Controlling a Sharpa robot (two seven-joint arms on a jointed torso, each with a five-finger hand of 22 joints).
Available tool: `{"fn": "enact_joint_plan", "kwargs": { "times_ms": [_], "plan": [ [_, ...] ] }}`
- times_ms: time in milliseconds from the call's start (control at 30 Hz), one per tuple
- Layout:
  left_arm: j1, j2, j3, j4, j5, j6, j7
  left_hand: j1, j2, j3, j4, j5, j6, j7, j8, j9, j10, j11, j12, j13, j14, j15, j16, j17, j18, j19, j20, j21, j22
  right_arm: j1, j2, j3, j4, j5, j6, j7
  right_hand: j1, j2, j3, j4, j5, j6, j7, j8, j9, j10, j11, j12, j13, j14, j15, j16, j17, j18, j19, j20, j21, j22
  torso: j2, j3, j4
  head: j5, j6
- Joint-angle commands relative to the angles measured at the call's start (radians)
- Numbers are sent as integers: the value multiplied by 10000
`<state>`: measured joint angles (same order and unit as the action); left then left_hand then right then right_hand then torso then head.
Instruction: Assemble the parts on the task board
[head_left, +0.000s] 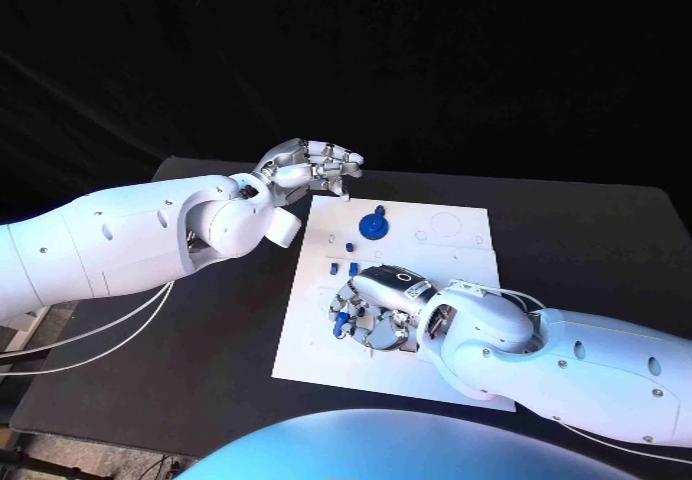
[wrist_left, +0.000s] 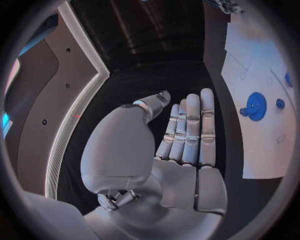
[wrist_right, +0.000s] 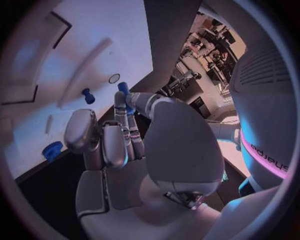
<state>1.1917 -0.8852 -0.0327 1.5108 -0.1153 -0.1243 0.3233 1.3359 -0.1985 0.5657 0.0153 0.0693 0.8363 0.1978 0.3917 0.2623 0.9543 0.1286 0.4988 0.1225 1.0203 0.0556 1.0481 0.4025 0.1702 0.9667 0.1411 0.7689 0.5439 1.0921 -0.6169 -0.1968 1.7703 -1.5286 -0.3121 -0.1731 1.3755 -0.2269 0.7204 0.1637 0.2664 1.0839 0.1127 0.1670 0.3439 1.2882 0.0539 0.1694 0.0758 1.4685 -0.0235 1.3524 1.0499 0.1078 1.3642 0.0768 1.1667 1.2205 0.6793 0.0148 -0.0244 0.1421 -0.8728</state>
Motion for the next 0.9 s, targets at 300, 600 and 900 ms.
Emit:
{"fn": "enact_joint_plan", "kwargs": {
  "times_ms": [300, 600, 900],
  "plan": [
    [3, 11, 4, 33, 3, 180, 52, 38, 36, -63, 7, -28, -90, 11, 35, 14, -44, 4, 52, 3, -96, 0, -30, -6, 129, -12, 75, -65, -14, -91, 142, -21, -217, -442, 391, -186, -13, 125, -32, -82, 3, -7, 43, 904, 848, -36, -46, -52, -9, 91, -53, -4, -5, -49, -17, -21, -62, -9, 2, -1, -2, 36, 2],
    [3, -10, 3, 45, 3, 176, 41, 33, 36, -70, 11, -28, -98, 11, 44, 16, -50, 5, 58, 3, -100, 3, -29, -6, 128, -14, 76, -70, -16, -153, 175, -32, -324, -650, 591, -394, -36, 129, -37, -96, 1, -20, 46, 913, 860, -37, -43, -57, -8, 87, -50, -14, -28, -47, -22, -19, -71, -14, -1, 4, -5, 75, 2],
    [3, -20, 3, 56, 3, 190, 28, 33, 36, -70, 11, -28, -98, 11, 44, 16, -50, 5, 58, 3, -100, 3, -29, -6, 128, -14, 76, -70, -16, -183, 228, -39, -349, -848, 556, -556, -86, 115, -60, -129, -5, -46, 49, 933, 883, -44, -38, -67, -8, 83, -45, -21, -47, -42, -36, -14, -101, -34, 1, 10, -5, 83, 2]
  ]
}}
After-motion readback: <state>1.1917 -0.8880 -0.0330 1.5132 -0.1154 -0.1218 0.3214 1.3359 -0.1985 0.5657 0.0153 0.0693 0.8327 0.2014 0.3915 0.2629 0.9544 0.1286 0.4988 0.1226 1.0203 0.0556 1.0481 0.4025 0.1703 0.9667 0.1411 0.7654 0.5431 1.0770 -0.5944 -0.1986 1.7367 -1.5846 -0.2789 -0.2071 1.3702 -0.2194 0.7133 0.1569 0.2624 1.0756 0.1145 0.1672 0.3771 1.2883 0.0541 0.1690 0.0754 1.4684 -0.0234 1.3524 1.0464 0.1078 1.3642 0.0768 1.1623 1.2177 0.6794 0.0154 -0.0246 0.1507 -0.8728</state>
